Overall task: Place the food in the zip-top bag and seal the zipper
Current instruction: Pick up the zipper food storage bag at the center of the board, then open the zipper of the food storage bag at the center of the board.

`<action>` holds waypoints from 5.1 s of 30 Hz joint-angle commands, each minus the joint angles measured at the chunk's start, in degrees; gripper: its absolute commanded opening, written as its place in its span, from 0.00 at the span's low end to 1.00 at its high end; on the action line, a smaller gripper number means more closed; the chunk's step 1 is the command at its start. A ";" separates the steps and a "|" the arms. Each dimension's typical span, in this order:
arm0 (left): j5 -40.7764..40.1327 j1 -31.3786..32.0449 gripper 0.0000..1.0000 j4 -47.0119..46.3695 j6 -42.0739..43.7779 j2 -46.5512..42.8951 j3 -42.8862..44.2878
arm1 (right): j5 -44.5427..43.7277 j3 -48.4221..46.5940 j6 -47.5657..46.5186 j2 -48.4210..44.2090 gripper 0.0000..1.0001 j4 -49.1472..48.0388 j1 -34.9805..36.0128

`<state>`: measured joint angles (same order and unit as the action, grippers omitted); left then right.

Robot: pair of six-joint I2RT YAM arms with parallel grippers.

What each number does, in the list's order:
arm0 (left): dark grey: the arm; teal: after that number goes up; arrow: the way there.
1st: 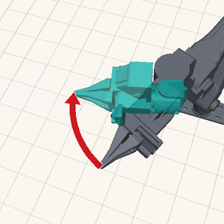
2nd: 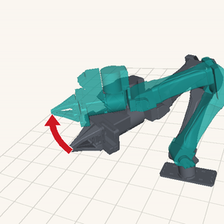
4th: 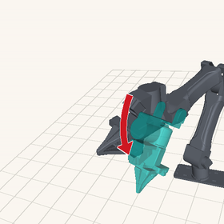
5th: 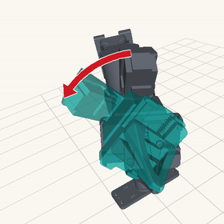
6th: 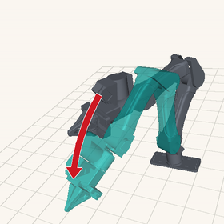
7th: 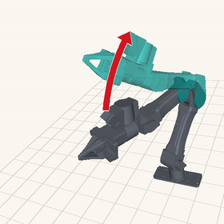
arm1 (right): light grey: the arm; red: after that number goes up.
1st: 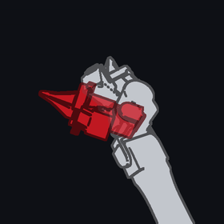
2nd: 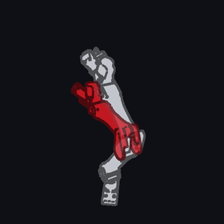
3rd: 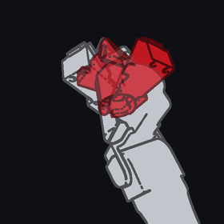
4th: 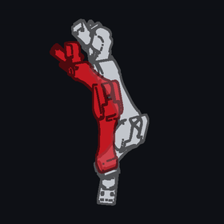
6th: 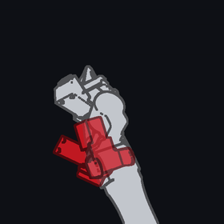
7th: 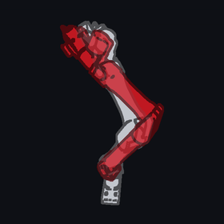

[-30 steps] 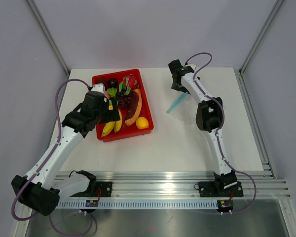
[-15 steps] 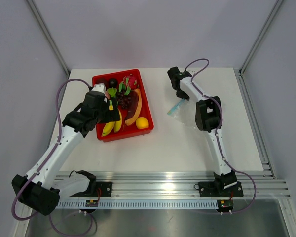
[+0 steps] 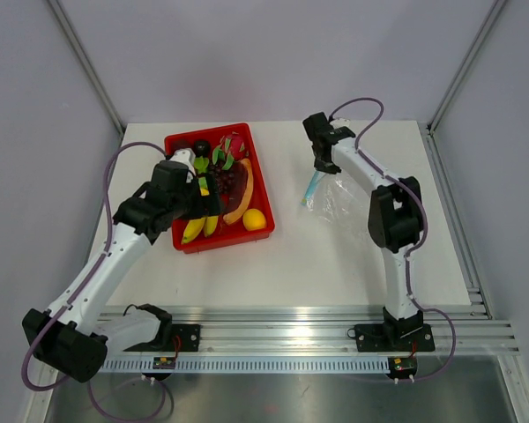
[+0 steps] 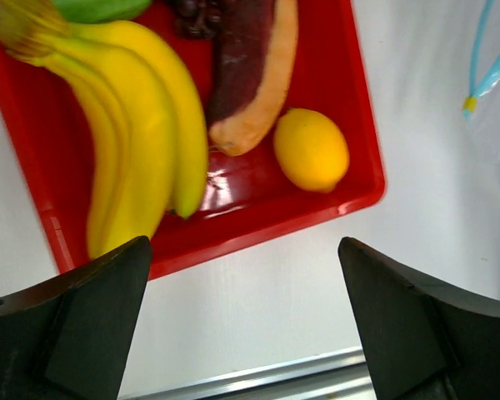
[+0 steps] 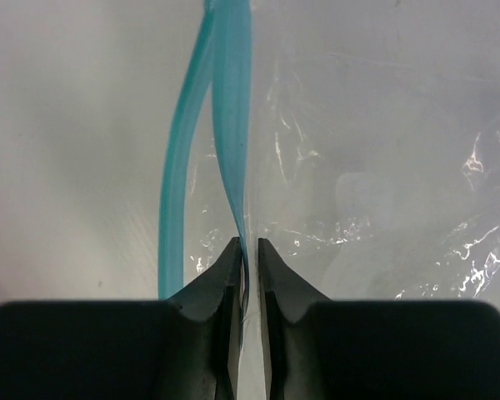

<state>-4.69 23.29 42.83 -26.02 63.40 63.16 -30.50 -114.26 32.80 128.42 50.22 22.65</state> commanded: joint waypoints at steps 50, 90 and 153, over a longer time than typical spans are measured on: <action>18.66 17.14 0.00 -28.41 -23.90 20.01 6.02 | 0.27 19.25 -0.19 -36.67 0.61 7.44 24.89; 12.95 16.79 0.00 -24.99 -21.35 16.06 5.05 | -0.08 23.38 5.87 -42.27 0.02 6.29 25.77; 16.21 14.94 0.06 -21.14 -10.73 26.52 9.51 | 7.48 34.01 5.00 -52.57 0.00 3.75 18.83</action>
<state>13.69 38.57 20.34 -39.38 90.19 68.10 -22.76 -78.37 37.52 76.29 55.11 41.89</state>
